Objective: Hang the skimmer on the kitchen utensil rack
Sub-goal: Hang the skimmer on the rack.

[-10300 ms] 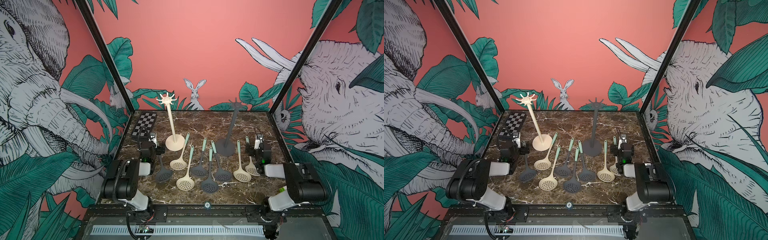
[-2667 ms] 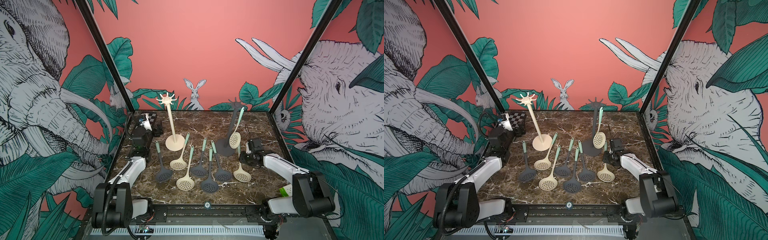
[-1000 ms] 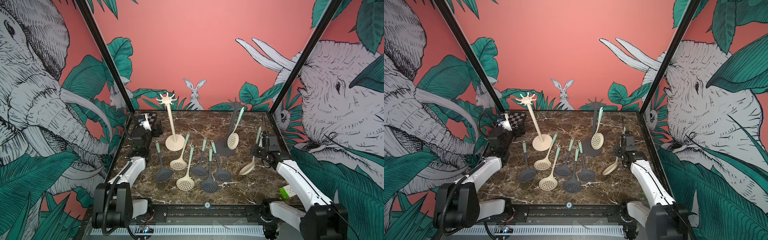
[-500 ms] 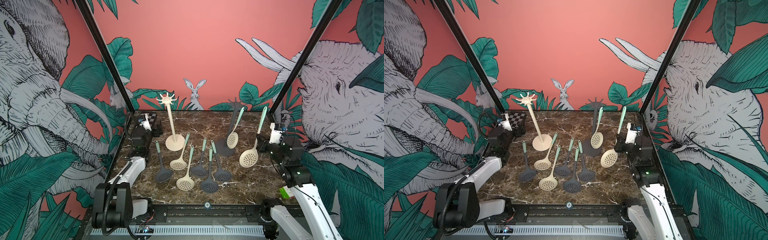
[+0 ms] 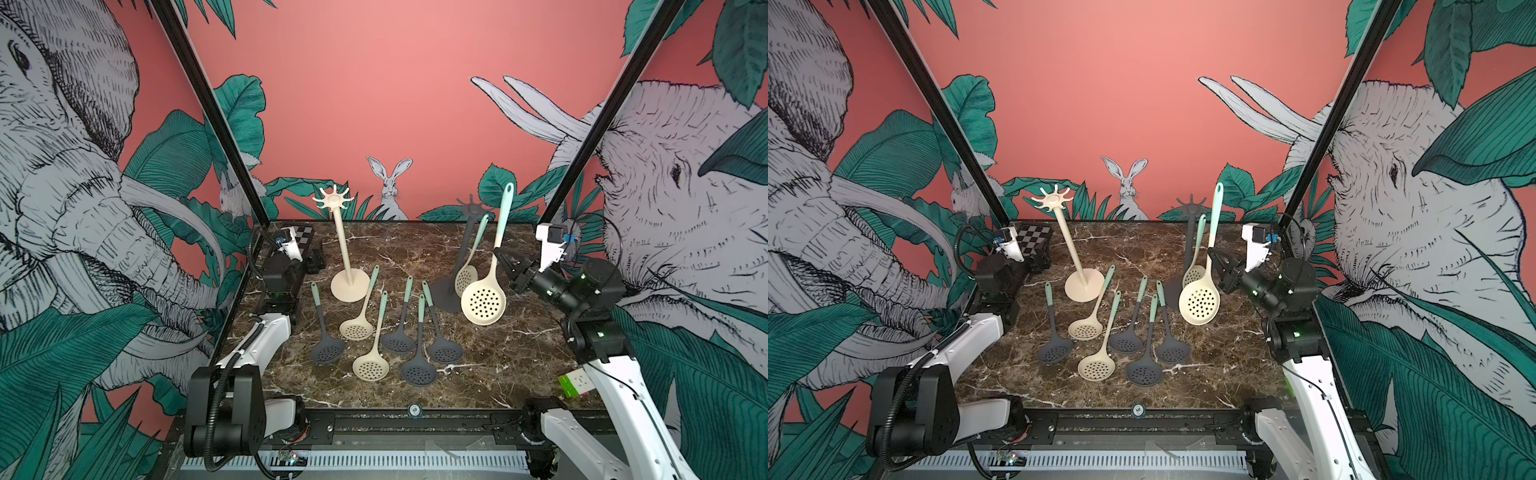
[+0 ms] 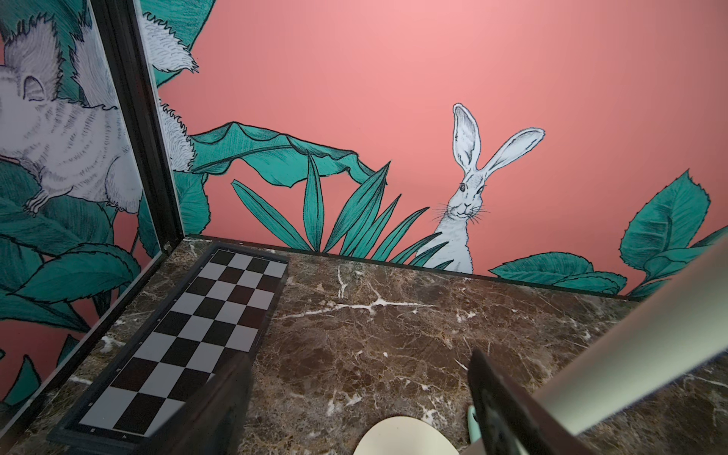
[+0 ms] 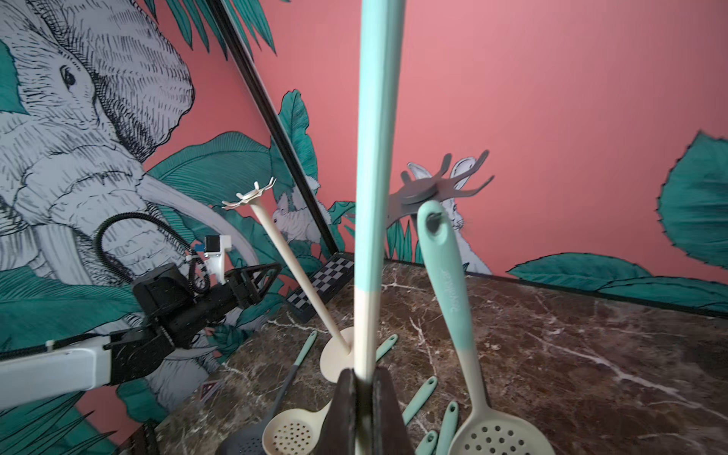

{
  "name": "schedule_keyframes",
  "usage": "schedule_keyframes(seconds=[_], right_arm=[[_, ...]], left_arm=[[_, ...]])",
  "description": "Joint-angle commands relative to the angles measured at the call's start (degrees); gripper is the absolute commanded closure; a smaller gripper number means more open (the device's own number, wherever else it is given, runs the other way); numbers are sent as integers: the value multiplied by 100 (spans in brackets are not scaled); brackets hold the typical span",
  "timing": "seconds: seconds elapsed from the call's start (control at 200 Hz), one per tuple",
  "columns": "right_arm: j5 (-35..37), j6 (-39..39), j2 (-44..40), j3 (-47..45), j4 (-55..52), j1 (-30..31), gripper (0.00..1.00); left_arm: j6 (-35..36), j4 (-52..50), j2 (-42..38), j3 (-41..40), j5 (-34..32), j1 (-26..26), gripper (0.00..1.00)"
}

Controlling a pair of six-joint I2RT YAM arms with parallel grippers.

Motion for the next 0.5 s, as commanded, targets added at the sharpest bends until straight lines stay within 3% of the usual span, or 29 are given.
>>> schedule_keyframes(seconds=[0.0, 0.18, 0.495], right_arm=[[-788, 221, 139, -51, 738, 203, 100], [-985, 543, 364, -399, 1372, 462, 100], [-805, 569, 330, -834, 1490, 765, 100]], left_arm=[[-74, 125, -177, 26, 39, 22, 13], [-86, 133, -186, 21, 70, 18, 13], [-54, 120, -207, 21, 102, 23, 12]])
